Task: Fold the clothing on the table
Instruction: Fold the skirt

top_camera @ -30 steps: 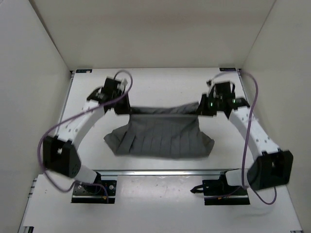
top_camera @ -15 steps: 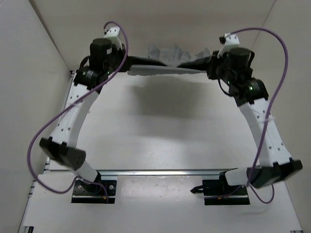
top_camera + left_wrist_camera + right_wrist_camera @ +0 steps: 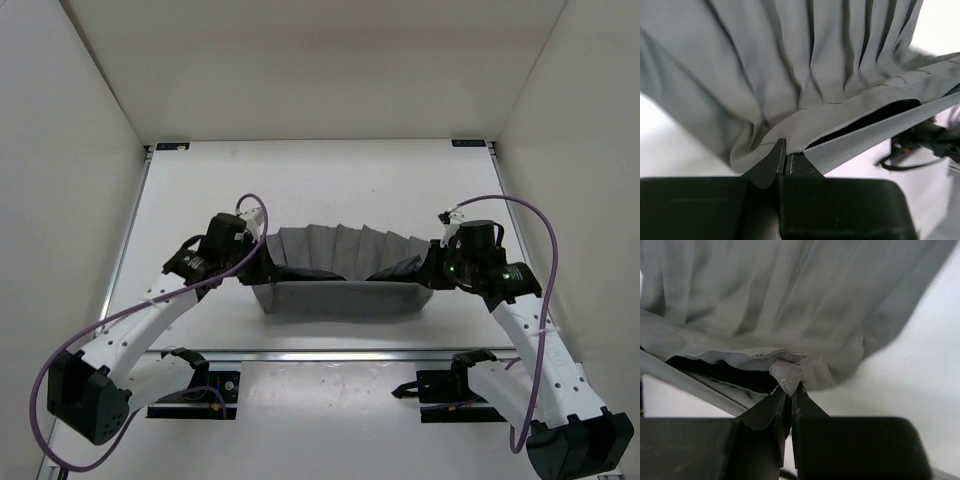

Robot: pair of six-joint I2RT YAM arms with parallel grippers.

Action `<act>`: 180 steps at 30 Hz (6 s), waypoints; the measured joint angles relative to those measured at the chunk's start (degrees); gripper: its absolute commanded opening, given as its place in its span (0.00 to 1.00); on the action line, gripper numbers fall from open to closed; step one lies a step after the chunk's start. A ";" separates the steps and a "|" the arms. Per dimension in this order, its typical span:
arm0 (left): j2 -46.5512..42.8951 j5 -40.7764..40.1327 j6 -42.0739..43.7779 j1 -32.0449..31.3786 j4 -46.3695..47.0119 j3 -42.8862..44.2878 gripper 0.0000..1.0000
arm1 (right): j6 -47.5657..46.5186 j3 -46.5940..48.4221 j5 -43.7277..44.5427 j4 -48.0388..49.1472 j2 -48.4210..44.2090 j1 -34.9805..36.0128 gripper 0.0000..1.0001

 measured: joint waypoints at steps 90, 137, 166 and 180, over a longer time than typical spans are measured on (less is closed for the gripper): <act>38.58 -6.10 -0.17 -1.90 7.15 14.29 0.00 | -4.26 24.00 -4.35 16.09 46.45 -9.55 0.74; 37.33 -9.57 -2.45 -3.26 11.76 9.14 0.00 | -7.19 11.37 4.55 12.07 46.25 -11.65 0.00; 51.28 0.57 -9.62 -5.60 17.86 23.39 0.00 | 2.49 20.41 -11.52 17.79 42.32 15.56 0.00; 48.76 2.75 -9.09 -3.10 18.75 19.65 0.07 | 7.41 20.41 -17.31 25.53 49.03 18.21 0.66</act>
